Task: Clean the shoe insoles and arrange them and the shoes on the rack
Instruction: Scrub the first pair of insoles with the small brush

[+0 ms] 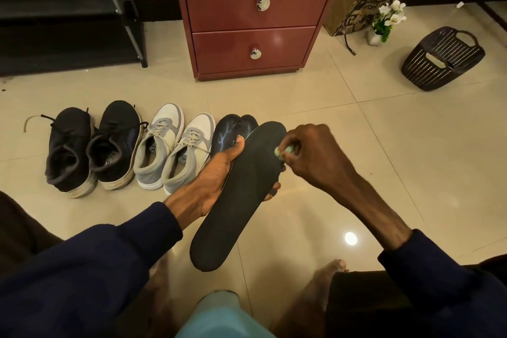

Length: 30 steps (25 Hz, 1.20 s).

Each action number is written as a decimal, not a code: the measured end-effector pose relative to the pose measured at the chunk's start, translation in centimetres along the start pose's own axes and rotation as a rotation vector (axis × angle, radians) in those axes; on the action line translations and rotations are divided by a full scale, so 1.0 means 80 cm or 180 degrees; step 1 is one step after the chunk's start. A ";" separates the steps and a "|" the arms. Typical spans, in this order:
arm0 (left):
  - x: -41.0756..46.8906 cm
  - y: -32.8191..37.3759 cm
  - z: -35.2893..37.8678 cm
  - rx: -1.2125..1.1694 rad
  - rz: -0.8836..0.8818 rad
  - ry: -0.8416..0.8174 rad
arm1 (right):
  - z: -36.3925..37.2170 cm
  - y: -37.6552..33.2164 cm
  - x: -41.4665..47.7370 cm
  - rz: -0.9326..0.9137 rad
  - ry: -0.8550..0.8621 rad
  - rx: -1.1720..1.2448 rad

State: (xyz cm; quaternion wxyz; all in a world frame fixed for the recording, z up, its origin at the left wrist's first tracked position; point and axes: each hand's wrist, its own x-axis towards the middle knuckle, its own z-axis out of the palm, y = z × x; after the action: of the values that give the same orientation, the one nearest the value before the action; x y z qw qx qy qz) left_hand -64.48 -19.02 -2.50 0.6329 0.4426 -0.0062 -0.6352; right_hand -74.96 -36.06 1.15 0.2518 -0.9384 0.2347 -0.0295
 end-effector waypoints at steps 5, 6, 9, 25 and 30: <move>0.000 -0.002 0.003 0.0121 -0.0031 0.0004 | 0.018 -0.010 -0.005 0.0014 0.0904 0.0018; 0.000 -0.003 0.002 0.0123 -0.0026 0.0031 | 0.023 -0.020 -0.012 -0.0134 0.0625 0.0212; 0.001 -0.003 0.002 0.0104 -0.0014 0.0077 | 0.019 -0.027 -0.015 -0.0435 -0.0003 0.0619; 0.001 -0.001 0.010 0.0168 -0.0153 0.0053 | 0.012 -0.002 0.006 -0.0030 0.1142 0.0112; 0.003 -0.004 -0.007 0.0208 0.0039 0.0356 | 0.034 -0.056 -0.036 -0.0772 -0.0477 0.0605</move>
State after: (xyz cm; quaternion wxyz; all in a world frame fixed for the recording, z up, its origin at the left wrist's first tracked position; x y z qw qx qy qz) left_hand -64.34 -18.86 -3.16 0.6214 0.4979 0.0057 -0.6050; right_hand -75.16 -30.08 1.15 0.3508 -0.9314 0.0963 -0.0117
